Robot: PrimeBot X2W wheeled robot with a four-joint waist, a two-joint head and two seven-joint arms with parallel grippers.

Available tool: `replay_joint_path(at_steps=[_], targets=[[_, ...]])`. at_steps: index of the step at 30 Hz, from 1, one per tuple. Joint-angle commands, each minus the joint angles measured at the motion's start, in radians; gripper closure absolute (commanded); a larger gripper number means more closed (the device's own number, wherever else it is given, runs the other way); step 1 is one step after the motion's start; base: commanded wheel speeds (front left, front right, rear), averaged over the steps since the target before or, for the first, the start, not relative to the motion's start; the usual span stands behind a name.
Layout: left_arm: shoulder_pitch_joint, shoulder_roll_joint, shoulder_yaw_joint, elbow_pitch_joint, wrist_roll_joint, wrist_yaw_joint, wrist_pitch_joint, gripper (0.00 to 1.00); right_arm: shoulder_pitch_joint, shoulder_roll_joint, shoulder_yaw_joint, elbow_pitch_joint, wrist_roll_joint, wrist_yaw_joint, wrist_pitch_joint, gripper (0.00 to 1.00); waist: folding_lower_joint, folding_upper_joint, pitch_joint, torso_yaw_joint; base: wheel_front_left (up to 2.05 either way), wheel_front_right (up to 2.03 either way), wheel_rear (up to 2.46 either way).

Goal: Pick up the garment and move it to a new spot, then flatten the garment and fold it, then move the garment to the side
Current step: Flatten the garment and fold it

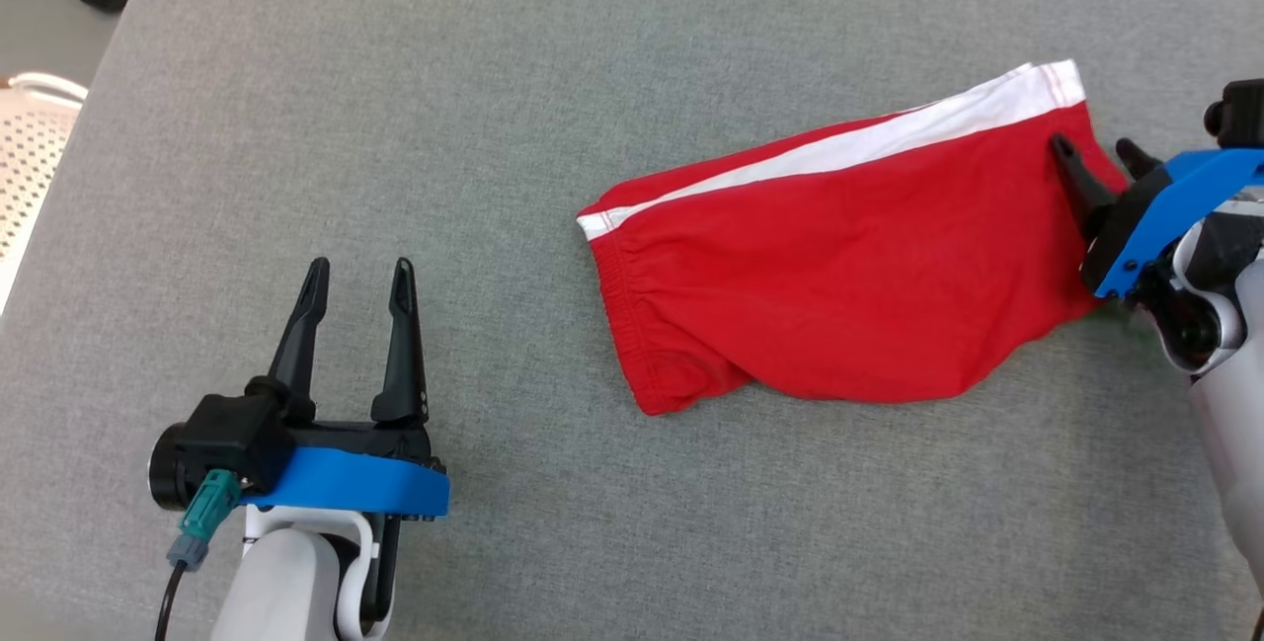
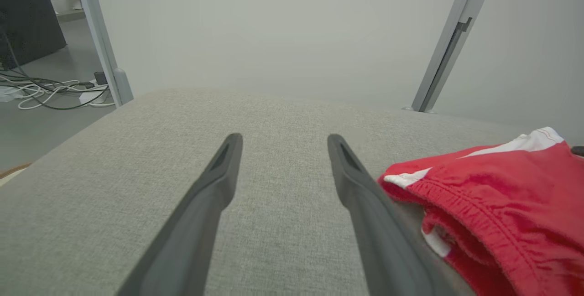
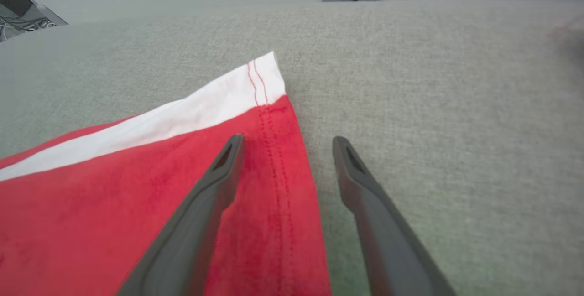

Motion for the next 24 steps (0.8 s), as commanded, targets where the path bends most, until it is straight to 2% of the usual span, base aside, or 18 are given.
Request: replay_joint_path(at_steps=[1, 8, 9, 10, 17, 24], targets=[[-0.016, -0.005, 0.010, 0.003, 0.009, -0.007, -0.004, 0.00, -0.015, 0.002, 0.005, 0.024, -0.021, 0.000, 0.000, 0.00, -0.0001, -0.0001, 0.016, 0.012, 0.00, 0.00, 0.00], [-0.018, -0.014, 0.025, 0.015, 0.018, -0.020, -0.004, 0.00, 0.001, 0.023, 0.049, 0.083, -0.034, 0.000, 0.079, 0.00, -0.0001, -0.0001, 0.017, 0.017, 0.00, 0.00, 0.00], [-0.019, -0.014, 0.027, 0.016, 0.018, -0.019, -0.004, 0.00, 0.004, 0.024, 0.059, 0.079, -0.030, 0.001, 0.086, 0.65, -0.0001, -0.0001, 0.016, 0.017, 0.00, 0.00, 0.00], [-0.020, -0.015, 0.028, 0.018, 0.019, -0.021, -0.004, 0.00, 0.008, 0.024, 0.068, 0.073, -0.025, 0.001, 0.091, 1.00, -0.0001, -0.0001, 0.014, 0.016, 0.00, 0.00, 0.00], [-0.009, -0.019, 0.031, 0.036, 0.027, -0.027, -0.004, 0.00, 0.036, 0.001, 0.098, 0.006, 0.021, 0.000, 0.042, 1.00, -0.0001, -0.0001, -0.011, 0.007, 0.00, 0.00, 0.00], [0.019, -0.012, 0.049, 0.046, 0.037, -0.029, -0.004, 0.00, 0.134, -0.033, 0.024, -0.080, 0.032, 0.000, -0.097, 1.00, -0.0001, -0.0001, -0.074, -0.024, 0.00, 0.00, 0.00]])
